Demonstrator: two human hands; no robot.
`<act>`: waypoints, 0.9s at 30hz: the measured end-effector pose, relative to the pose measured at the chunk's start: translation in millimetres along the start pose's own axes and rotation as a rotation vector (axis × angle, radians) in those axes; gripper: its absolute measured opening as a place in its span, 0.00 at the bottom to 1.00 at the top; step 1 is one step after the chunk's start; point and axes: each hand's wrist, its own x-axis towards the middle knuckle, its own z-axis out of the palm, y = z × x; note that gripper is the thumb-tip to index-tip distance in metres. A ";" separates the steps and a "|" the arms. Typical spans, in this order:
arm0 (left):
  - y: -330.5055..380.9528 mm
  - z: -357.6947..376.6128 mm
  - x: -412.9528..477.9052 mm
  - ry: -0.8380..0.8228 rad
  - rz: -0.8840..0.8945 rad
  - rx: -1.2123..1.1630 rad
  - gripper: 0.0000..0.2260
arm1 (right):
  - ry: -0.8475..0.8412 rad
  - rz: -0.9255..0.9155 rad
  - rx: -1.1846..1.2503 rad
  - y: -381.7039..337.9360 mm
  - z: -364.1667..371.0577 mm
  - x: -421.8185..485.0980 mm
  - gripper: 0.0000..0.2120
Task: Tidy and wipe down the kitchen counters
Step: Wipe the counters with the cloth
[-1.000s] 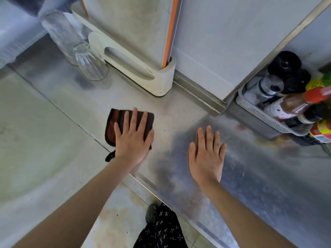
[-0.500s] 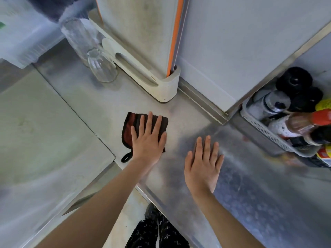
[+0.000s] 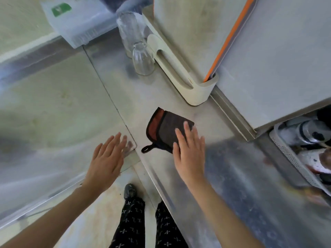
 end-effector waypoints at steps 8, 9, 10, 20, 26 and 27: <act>-24.1 10.8 -43.7 0.064 -0.119 -0.091 0.22 | -0.162 -0.106 -0.192 -32.4 33.0 87.5 0.30; -29.7 11.8 -46.2 0.075 -0.138 -0.108 0.22 | -0.132 0.010 -0.168 -35.2 34.2 91.0 0.32; -34.4 11.8 -47.8 0.085 -0.153 -0.123 0.22 | -0.139 0.087 -0.146 -38.4 34.0 92.8 0.35; -39.0 7.7 -52.8 0.094 -0.098 -0.203 0.20 | -0.301 -0.368 -0.350 13.6 4.1 14.6 0.33; -73.9 2.1 -18.8 0.016 -0.080 -0.004 0.27 | -0.115 0.231 -0.163 -38.8 20.9 -1.2 0.34; -79.6 3.1 -13.2 -0.009 -0.060 0.036 0.29 | -0.135 0.157 -0.152 -49.5 25.9 -2.3 0.33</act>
